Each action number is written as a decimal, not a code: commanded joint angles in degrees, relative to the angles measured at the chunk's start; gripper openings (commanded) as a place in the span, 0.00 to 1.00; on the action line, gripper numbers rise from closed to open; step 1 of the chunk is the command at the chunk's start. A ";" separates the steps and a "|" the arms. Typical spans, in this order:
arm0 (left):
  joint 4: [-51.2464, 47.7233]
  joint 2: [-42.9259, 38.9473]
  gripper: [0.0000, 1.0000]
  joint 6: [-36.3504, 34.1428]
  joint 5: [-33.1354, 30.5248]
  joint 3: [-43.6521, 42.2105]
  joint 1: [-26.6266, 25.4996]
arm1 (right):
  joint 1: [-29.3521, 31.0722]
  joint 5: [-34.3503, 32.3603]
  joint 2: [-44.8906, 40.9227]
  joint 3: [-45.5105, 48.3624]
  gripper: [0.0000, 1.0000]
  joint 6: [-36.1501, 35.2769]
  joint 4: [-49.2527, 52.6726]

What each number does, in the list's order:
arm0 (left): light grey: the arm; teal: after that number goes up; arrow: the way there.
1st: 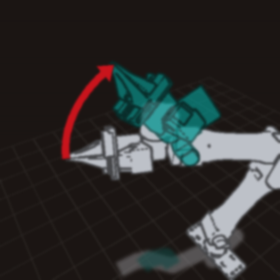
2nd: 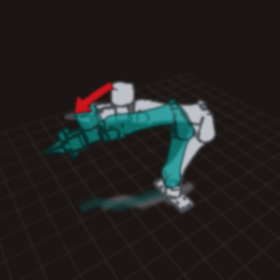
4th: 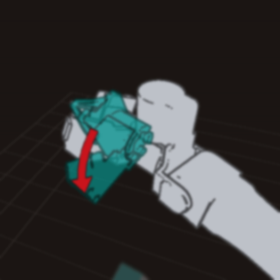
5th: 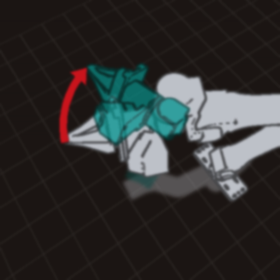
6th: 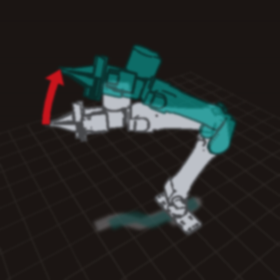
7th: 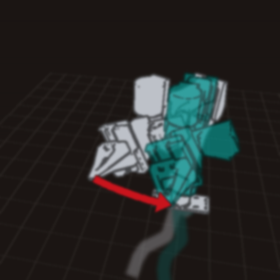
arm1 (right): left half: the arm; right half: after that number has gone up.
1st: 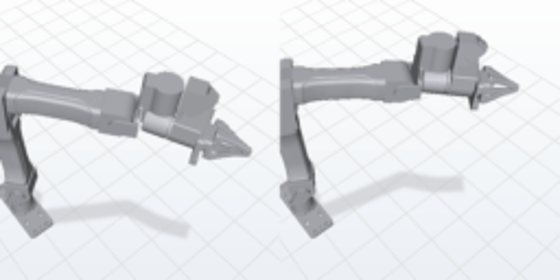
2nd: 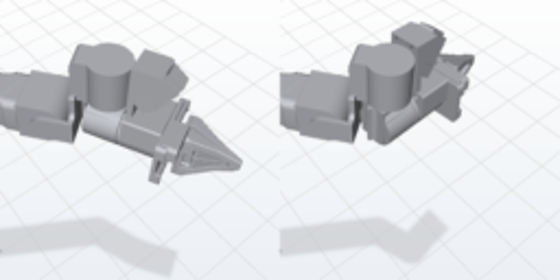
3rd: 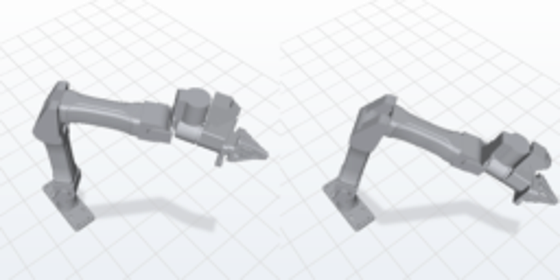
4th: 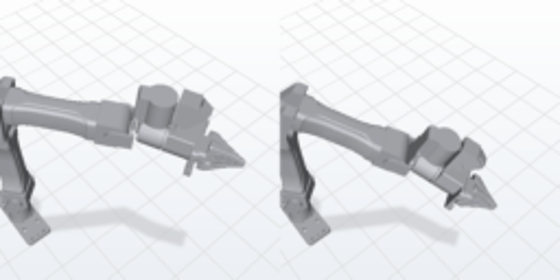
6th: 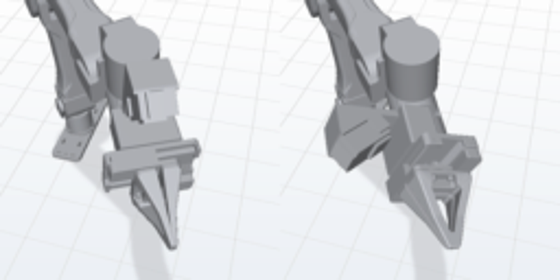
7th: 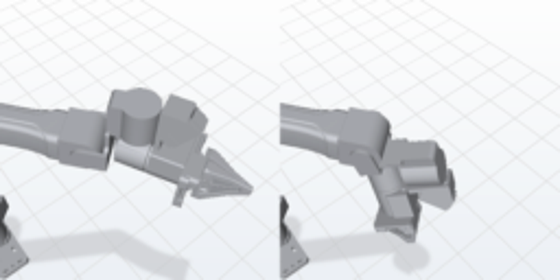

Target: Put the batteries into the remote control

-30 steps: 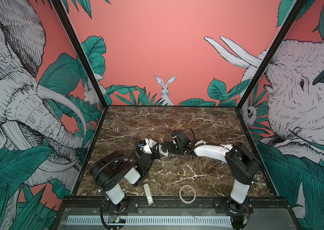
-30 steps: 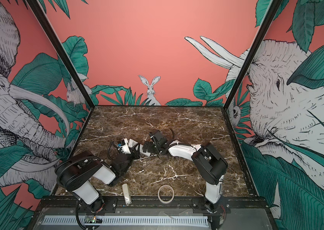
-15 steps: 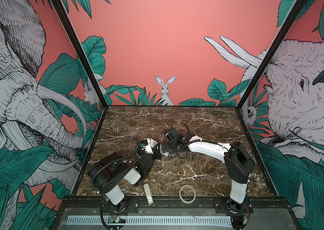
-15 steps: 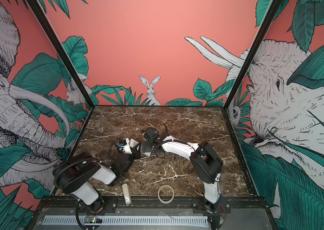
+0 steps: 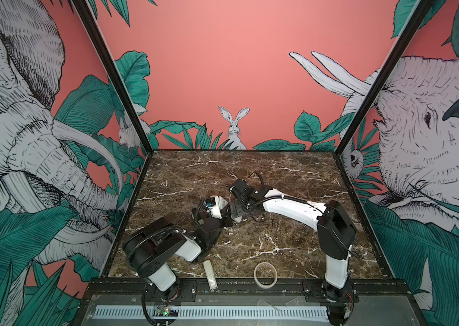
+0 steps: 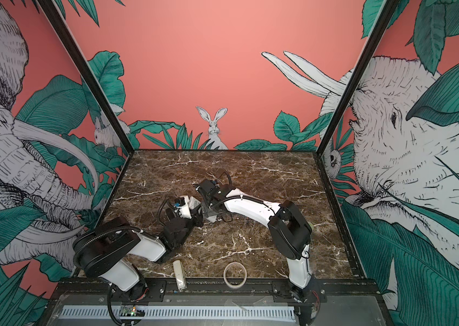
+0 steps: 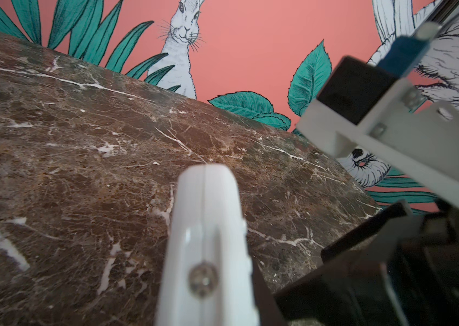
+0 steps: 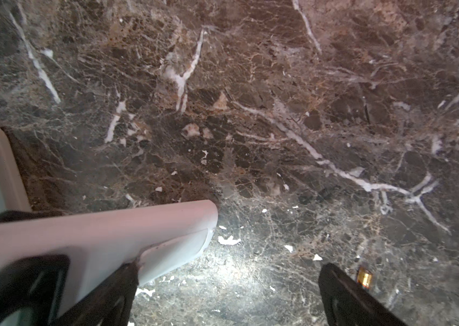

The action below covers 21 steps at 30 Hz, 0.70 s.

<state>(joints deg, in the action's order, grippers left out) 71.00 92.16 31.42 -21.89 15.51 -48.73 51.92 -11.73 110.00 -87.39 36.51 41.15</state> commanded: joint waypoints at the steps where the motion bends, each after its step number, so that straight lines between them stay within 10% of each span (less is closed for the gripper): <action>1: -14.18 1.97 0.00 -2.33 6.29 -1.97 -2.16 | -0.16 -5.10 3.00 0.73 0.99 -1.85 6.75; 21: -14.82 1.74 0.00 -2.15 5.61 -1.88 -2.25 | -0.15 -5.05 -2.25 3.75 0.99 -2.49 3.44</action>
<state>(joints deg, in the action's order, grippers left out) 70.06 92.12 31.27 -19.99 16.10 -49.60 52.14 -13.32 107.94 -85.23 34.89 41.67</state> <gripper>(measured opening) 0.212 0.991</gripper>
